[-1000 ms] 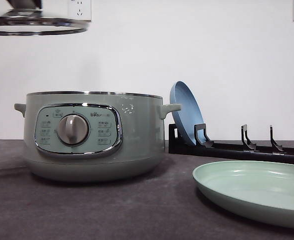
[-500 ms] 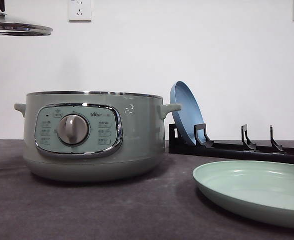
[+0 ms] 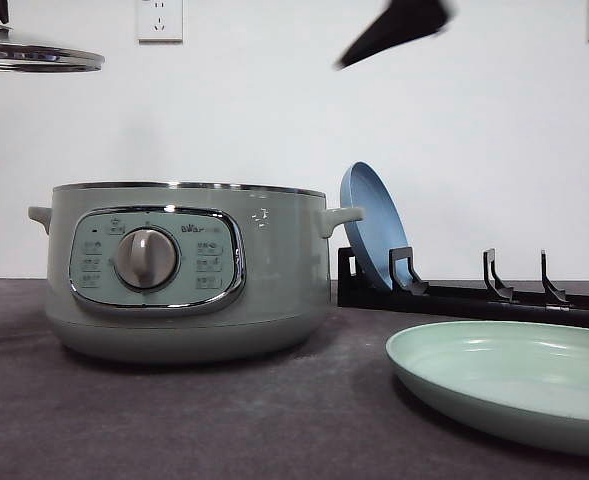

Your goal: Transfer potato from steamer to green plate

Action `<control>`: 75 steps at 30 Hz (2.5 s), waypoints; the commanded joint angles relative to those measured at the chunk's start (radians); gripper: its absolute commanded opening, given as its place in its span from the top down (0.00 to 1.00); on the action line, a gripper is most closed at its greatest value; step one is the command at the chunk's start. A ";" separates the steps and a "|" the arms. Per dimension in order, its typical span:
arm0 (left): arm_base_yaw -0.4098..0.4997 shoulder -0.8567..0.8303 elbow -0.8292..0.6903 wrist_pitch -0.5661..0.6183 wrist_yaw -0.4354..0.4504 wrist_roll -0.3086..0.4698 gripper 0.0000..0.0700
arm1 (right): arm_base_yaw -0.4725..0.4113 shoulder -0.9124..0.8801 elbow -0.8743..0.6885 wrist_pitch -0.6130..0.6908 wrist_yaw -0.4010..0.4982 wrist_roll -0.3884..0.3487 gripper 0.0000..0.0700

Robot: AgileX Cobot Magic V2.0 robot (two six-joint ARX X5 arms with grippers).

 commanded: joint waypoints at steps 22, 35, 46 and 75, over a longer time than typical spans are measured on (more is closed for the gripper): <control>0.002 -0.015 0.042 -0.028 0.005 -0.007 1.00 | 0.192 0.625 0.505 -0.023 0.273 -0.279 0.18; 0.002 -0.015 0.042 -0.028 0.005 -0.009 1.00 | 0.200 0.699 0.504 -0.047 0.315 -0.301 0.18; 0.003 -0.015 0.042 -0.028 0.005 -0.010 1.00 | 0.208 0.717 0.503 -0.054 0.314 -0.295 0.63; 0.002 -0.015 0.041 -0.028 0.005 -0.024 1.00 | 0.207 0.373 0.596 -0.386 0.317 -0.251 0.73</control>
